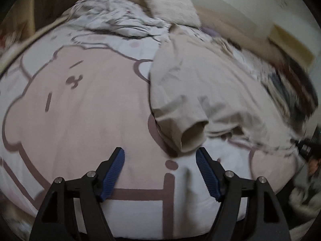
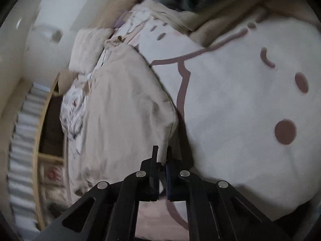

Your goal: Fold clothes

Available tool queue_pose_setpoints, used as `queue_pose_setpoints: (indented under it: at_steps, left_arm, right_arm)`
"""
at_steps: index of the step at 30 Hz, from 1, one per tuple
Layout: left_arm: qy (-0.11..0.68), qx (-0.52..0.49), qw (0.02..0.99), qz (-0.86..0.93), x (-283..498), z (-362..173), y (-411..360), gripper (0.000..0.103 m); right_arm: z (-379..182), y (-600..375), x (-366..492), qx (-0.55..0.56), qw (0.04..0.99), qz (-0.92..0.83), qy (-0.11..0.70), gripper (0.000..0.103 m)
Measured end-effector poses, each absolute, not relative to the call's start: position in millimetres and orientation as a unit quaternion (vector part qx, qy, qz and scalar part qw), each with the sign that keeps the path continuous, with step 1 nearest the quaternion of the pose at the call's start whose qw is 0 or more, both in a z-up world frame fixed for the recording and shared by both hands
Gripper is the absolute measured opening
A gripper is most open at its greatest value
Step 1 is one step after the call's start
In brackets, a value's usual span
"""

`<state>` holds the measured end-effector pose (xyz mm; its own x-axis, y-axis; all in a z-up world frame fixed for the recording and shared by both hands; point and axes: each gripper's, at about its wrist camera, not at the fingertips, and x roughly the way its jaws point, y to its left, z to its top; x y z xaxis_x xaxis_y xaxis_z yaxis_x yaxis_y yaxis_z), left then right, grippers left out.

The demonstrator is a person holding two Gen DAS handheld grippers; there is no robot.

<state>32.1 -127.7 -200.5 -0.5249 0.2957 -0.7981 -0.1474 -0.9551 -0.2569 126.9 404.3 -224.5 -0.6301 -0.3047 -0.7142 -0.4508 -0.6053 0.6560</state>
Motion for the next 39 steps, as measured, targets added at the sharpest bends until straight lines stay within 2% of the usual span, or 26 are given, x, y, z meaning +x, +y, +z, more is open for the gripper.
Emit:
queue_pose_setpoints:
  at_steps: [3, 7, 11, 15, 18, 19, 20, 23, 27, 30, 34, 39]
  left_arm:
    - [-0.060, -0.469, 0.122, 0.873, 37.6, -195.1, -122.2, 0.073]
    - [0.006, -0.463, 0.127, 0.877, 43.7, -194.2, -101.6, 0.073]
    - [0.061, -0.452, 0.139, 0.879, 44.0, -201.8, -75.9, 0.073]
    - [0.119, -0.433, 0.126, 0.885, 37.2, -211.9, -52.4, 0.073]
    - [0.112, -0.424, 0.129, 0.889, 22.2, -217.1, -49.7, 0.072]
    - [0.099, -0.423, 0.135, 0.891, 17.4, -217.5, -50.6, 0.052]
    - [0.086, -0.423, 0.142, 0.891, 12.5, -217.5, -51.4, 0.006]
    - [0.044, -0.432, 0.151, 0.888, 1.6, -199.4, -58.8, 0.005]
    - [0.018, -0.435, 0.158, 0.886, 6.3, -148.8, -75.5, 0.005]
    - [0.015, -0.449, 0.153, 0.880, 17.7, -122.3, -89.5, 0.005]
    - [0.025, -0.486, 0.138, 0.862, 28.5, -138.9, -103.4, 0.005]
    - [0.033, -0.530, 0.122, 0.838, 34.0, -184.4, -115.8, 0.005]
  right_arm:
    - [-194.3, 417.8, 134.5, -0.397, 0.078, 0.815, 0.414, 0.004]
    - [-166.7, 437.5, 135.7, -0.386, 0.135, 0.841, 0.353, 0.003]
    - [-178.9, 431.2, 115.6, -0.419, 0.158, 0.840, 0.307, 0.003]
    - [-197.0, 432.2, 113.8, -0.439, 0.157, 0.827, 0.313, 0.003]
    - [-206.4, 436.5, 119.1, -0.448, 0.160, 0.819, 0.321, 0.003]
    - [-207.4, 437.9, 121.0, -0.449, 0.161, 0.817, 0.325, 0.003]
    - [-207.7, 438.8, 123.1, -0.449, 0.161, 0.815, 0.330, 0.003]
    - [-198.0, 439.1, 127.9, -0.441, 0.157, 0.818, 0.333, 0.003]
    - [-161.8, 437.0, 131.0, -0.421, 0.132, 0.832, 0.336, 0.003]
    - [-136.5, 423.8, 130.1, -0.425, 0.121, 0.848, 0.291, 0.003]
    - [-133.3, 401.2, 128.1, -0.454, 0.118, 0.855, 0.222, 0.003]
    - [-188.7, 387.8, 122.5, -0.524, 0.161, 0.823, 0.148, 0.003]
